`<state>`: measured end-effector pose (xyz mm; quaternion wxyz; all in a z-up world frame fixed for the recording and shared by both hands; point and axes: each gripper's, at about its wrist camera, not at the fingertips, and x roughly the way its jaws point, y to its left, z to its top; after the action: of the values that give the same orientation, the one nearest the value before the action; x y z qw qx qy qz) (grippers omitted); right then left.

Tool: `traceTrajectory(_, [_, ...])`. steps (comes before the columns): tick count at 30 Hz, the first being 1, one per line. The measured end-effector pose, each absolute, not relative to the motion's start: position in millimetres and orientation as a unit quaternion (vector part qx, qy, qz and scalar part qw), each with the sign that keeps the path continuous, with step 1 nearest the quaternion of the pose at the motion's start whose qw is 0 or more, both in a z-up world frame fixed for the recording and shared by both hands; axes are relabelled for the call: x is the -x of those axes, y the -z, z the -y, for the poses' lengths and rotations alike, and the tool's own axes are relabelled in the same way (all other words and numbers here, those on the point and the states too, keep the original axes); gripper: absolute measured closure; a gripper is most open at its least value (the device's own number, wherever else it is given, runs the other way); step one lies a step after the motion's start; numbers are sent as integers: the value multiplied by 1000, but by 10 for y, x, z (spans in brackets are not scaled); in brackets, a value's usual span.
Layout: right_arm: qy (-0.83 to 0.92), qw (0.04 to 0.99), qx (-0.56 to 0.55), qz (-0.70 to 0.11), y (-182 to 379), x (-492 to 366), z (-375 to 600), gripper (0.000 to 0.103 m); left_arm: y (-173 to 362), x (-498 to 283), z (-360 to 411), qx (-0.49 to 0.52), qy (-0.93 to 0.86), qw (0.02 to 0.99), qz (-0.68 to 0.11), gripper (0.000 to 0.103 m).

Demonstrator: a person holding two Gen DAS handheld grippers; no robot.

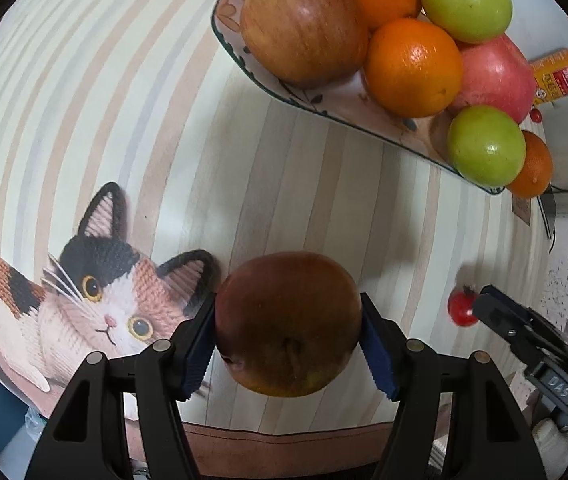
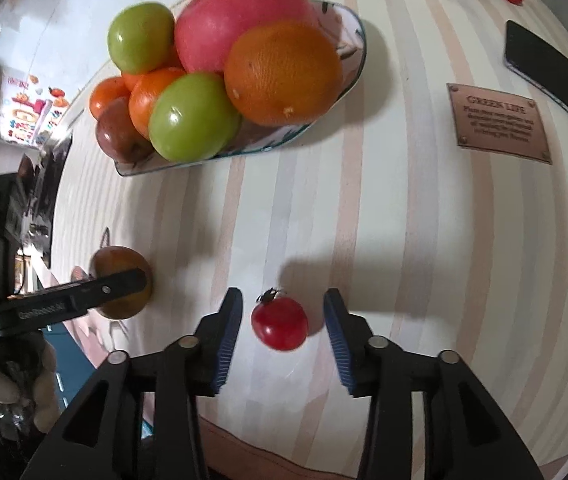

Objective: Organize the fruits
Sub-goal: 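Carry the brown apple with the left tool while the right tool carries the tomato onto the plate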

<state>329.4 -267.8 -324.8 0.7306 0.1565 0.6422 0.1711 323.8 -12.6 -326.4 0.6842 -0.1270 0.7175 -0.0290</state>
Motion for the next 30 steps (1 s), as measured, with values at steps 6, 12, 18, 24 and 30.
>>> traceTrajectory(6, [-177, 729, -144, -646, 3183, -3250, 2710, 56, 3318, -3274, 141, 124, 33, 683, -719, 39])
traceTrajectory(12, [-166, 739, -117, -643, 3250, -3276, 2673, 57, 3296, -3348, 243, 101, 31, 690, -716, 39])
traceTrajectory(18, [-165, 750, -74, -636, 3274, -3249, 2514, 68, 3247, -3371, 378, 72, 27, 701, -709, 41])
traceTrajectory(24, [-162, 758, -77, -627, 3254, -3227, 2498, 68, 3191, -3423, 447, 71, 38, 711, -699, 41])
traceTrajectory(30, [-161, 759, -114, -621, 3182, -3327, 2605, 68, 2941, -3596, 489, 104, 58, 721, -683, 41])
